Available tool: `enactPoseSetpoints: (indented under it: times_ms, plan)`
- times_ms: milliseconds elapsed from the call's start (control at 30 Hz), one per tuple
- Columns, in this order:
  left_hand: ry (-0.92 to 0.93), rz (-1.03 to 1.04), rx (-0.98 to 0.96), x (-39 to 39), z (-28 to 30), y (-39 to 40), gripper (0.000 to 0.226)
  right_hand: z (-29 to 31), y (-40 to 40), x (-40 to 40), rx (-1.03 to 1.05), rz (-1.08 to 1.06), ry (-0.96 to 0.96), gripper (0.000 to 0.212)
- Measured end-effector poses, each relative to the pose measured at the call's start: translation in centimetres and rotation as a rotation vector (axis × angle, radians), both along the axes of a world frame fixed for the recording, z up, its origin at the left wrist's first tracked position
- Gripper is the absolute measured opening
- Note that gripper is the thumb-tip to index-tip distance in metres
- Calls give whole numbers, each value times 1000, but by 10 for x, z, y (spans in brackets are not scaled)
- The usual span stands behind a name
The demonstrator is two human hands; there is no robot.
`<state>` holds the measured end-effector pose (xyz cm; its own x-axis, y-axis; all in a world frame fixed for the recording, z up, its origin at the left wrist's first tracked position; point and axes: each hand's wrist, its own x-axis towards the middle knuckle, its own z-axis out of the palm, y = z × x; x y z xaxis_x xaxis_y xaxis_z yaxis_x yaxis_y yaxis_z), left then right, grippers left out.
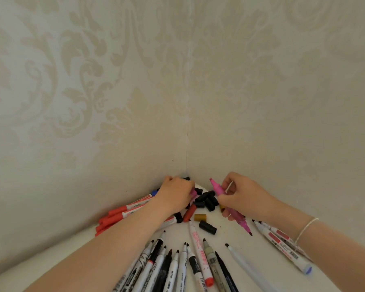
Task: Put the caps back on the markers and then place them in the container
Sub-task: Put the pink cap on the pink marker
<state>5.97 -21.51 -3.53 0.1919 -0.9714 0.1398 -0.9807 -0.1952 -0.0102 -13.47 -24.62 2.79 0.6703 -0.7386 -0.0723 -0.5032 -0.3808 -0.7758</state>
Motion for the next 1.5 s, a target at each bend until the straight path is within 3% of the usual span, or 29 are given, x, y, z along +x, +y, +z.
enactPoseSetpoints:
  times_ms: [200, 367, 433, 567, 933, 1033, 1100, 1200, 1267, 1333, 1500]
  plan:
    - [182, 41, -113, -11, -5, -2, 23, -3, -1, -4, -3, 16, 2, 24]
    - [869, 39, -421, -16, 30, 21, 27, 2, -4, -6, -187, 3, -38, 26]
    - [990, 32, -440, -15, 45, 36, 28, 3, -5, -5, -259, -7, -60, 27]
    - [1041, -23, -443, -18, 62, 58, 29, 5, -5, -2, -282, 15, -85, 30]
    - [896, -45, -346, -21, 72, 65, 30, 3, -3, 2, -346, 32, -60, 33]
    - [874, -24, -400, -18, 71, 61, 36, 3, -2, 2, -367, 16, -79, 31]
    - [1103, 35, -456, -15, 69, 58, 41, 4, 0, 3, -367, 6, -124, 30]
    - [1908, 38, -445, -15, 69, 56, 29, 7, 4, 4, -365, 39, -172, 31]
    - [2184, 58, -472, -16, 68, 55, 19, 8, 8, 5, -389, 71, -154, 33]
    - [2260, 96, -485, -20, 69, 55, 5, 9, 11, 6, -411, 90, -139, 34]
    - [2197, 101, -417, -24, 68, 55, 17, 13, 16, 9, -440, 91, -143, 35]
